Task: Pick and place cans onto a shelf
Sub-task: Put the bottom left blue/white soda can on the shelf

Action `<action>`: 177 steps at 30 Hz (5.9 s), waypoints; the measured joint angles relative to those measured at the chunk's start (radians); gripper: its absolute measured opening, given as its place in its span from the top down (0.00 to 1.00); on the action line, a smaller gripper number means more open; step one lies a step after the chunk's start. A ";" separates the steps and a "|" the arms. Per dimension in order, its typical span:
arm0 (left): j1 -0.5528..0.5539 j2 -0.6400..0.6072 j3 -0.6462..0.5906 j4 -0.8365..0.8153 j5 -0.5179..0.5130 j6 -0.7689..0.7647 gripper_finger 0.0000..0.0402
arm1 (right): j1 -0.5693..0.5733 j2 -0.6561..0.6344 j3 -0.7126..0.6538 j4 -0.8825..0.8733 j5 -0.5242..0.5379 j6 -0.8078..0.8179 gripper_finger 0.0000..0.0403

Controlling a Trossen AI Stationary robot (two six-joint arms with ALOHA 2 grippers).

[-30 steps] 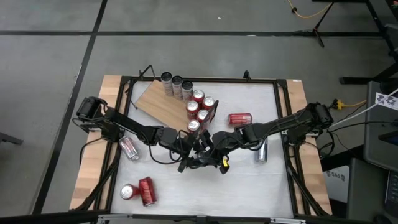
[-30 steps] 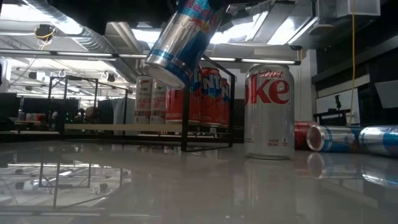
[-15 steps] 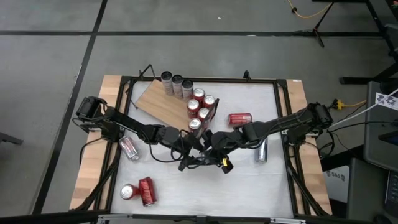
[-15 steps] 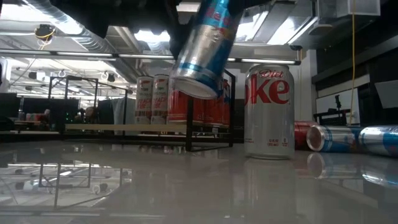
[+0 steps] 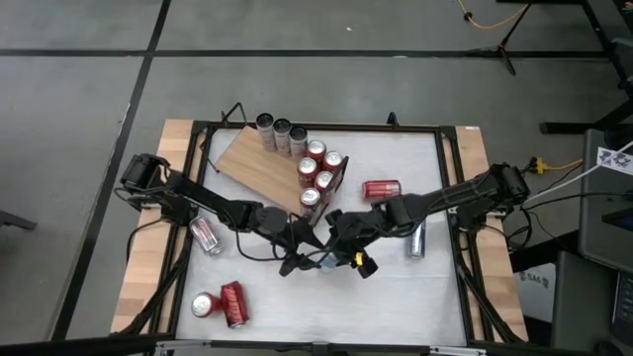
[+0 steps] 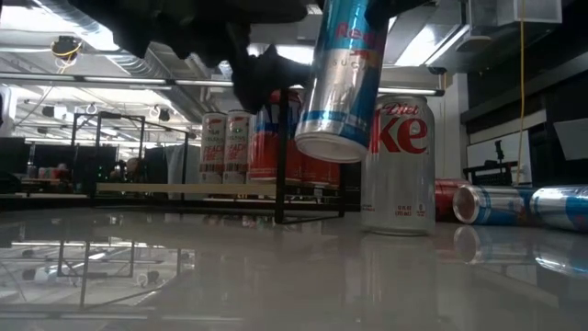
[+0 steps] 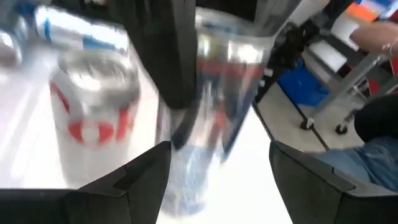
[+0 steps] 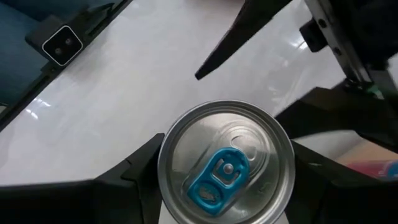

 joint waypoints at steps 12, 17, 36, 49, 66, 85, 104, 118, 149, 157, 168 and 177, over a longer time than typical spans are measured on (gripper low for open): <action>-0.080 -0.054 0.001 -0.291 -0.005 -0.146 0.34 | 0.000 0.000 0.001 -0.018 0.002 0.054 0.43; -0.106 -0.054 0.001 -0.343 -0.019 -0.195 0.34 | 0.000 0.000 0.001 -0.041 0.008 0.103 0.43; -0.133 -0.054 0.001 -0.326 -0.245 -0.261 0.34 | 0.007 0.037 0.002 -0.043 0.109 0.210 0.43; -0.133 -0.053 0.002 -0.330 -0.346 -0.260 0.34 | 0.026 0.103 0.001 -0.007 0.145 0.206 0.43; -0.133 -0.053 0.002 -0.327 -0.375 -0.245 0.34 | 0.025 0.141 0.002 0.000 0.167 0.205 0.43; -0.133 -0.053 0.002 -0.318 -0.378 -0.207 0.34 | 0.025 0.144 0.000 0.019 0.167 0.205 0.16; -0.135 -0.053 0.002 -0.200 -0.376 -0.174 0.34 | 0.025 0.144 0.116 -0.121 0.166 0.205 0.08; -0.135 -0.053 0.002 -0.104 -0.446 -0.030 0.34 | 0.028 0.107 0.222 -0.375 0.211 0.198 0.08; -0.219 0.039 0.033 0.039 -0.690 0.212 0.34 | 0.058 -0.100 -0.035 -0.253 0.347 0.276 0.08; -0.213 0.073 0.033 0.041 -0.690 0.208 0.34 | 0.058 -0.100 -0.035 -0.250 0.342 0.276 0.08; -0.213 0.082 0.033 0.044 -0.689 0.204 0.34 | 0.058 -0.100 -0.035 -0.248 0.341 0.276 0.08; -0.213 0.094 0.033 0.060 -0.685 0.201 0.34 | 0.058 -0.100 -0.035 -0.248 0.341 0.276 0.08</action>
